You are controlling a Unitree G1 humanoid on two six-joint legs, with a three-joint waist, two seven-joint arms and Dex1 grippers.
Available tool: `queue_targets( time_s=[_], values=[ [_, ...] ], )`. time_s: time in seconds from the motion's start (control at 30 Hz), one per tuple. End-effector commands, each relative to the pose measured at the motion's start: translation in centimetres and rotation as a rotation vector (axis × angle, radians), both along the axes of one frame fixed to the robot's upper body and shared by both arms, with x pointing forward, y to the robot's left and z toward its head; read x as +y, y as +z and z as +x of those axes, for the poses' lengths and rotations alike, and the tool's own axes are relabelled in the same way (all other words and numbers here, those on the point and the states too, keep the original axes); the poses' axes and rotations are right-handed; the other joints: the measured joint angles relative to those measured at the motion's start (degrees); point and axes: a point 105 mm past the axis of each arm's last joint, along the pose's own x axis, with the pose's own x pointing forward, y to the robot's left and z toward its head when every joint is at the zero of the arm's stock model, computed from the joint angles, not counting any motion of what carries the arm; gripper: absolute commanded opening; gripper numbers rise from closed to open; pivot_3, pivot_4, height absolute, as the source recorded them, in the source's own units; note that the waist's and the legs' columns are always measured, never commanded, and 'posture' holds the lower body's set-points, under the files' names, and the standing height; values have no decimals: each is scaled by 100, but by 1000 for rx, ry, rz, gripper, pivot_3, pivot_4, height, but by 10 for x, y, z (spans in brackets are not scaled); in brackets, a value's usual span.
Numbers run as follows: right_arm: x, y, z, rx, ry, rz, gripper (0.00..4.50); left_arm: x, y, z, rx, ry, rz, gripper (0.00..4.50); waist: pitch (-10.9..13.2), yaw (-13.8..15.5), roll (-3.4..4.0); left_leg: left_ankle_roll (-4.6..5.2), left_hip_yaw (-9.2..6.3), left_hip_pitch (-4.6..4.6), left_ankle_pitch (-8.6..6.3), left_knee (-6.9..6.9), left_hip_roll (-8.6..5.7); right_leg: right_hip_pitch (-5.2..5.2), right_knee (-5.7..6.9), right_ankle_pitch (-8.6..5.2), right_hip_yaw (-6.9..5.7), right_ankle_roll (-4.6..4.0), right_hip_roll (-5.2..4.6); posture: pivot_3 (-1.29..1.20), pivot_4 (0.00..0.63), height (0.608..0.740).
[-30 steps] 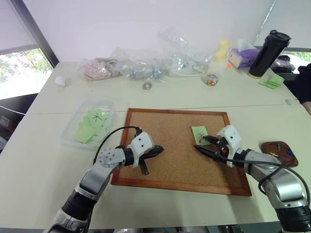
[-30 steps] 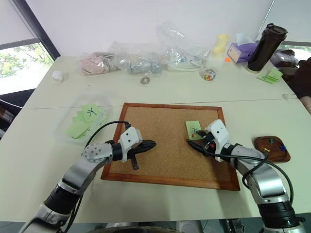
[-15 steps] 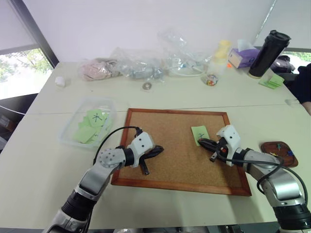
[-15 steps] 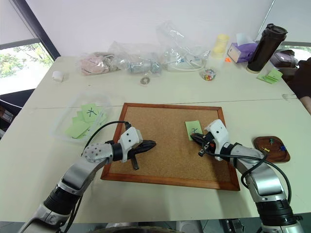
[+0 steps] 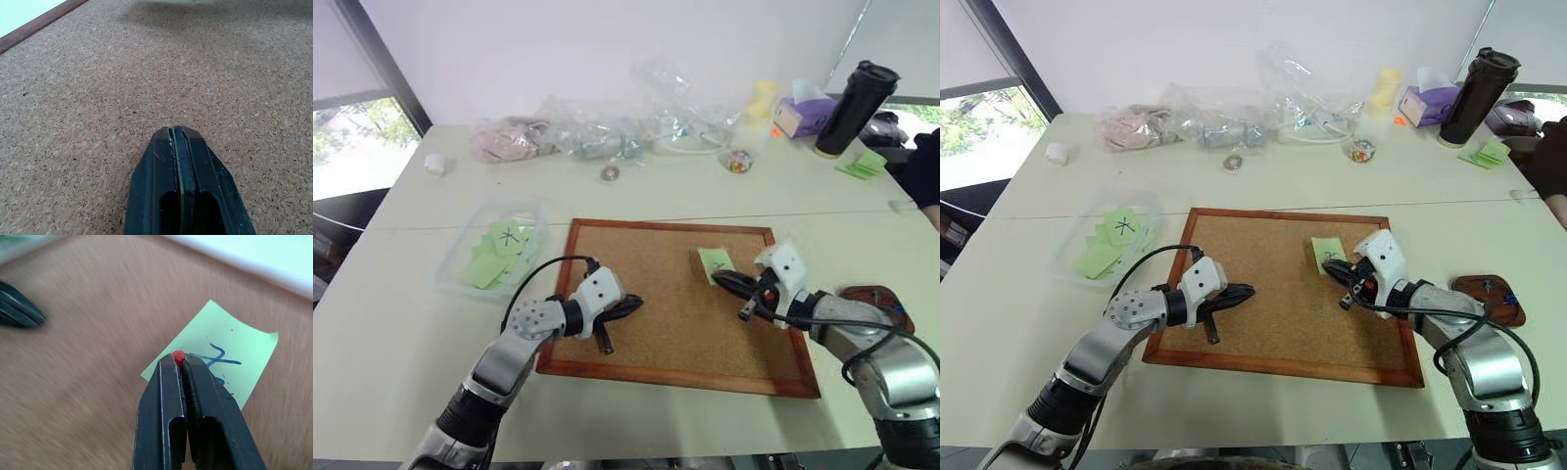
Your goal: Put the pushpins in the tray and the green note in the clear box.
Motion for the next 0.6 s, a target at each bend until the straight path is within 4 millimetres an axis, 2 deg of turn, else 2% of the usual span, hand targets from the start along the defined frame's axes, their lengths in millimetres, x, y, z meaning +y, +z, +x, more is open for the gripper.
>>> queue_targets(
  time_s=[0.03,0.2,0.33,0.37,0.43,0.5,0.53,0.6],
  values=[
    [3,20,-6,-54,26,-3,18,5,-20,-6,83,7,39,0,1,0,-1,0,0,0,0,0,0,0,0,0,0,0,0,0,150,740],
    [11,27,-18,-52,87,-25,18,6,-14,-2,103,25,-13,0,1,1,-1,0,0,0,0,0,0,-1,0,0,0,0,0,0,150,740],
    [20,35,-24,-64,155,-46,18,15,15,9,200,63,-189,0,13,-3,-19,0,0,-3,0,0,0,-3,0,0,-1,0,0,0,150,740],
    [22,36,-25,-68,170,-56,0,16,22,11,220,61,-227,683,21,-7,-24,0,-1,-3,0,0,2,-4,2,0,-2,0,2,0,150,740],
    [25,39,-26,-75,198,-65,0,16,41,15,244,38,-298,1270,37,-5,-39,-1,-1,-4,1,1,2,-6,3,0,-2,0,2,0,150,740],
    [29,41,-28,-81,236,-73,0,16,60,23,265,36,-389,2335,43,4,-48,-2,-2,-7,1,5,2,-7,5,0,-7,0,2,0,150,740],
    [31,42,-28,-87,250,-77,0,15,70,29,295,48,-462,2713,45,12,-51,-2,-1,-7,1,6,2,-7,5,0,-8,0,2,0,150,740],
    [35,44,-27,-102,273,-83,0,12,81,39,365,72,-565,3669,51,20,-61,-2,-2,-12,1,9,-3,-8,4,0,-12,0,-1,0,150,740]
  ],
)
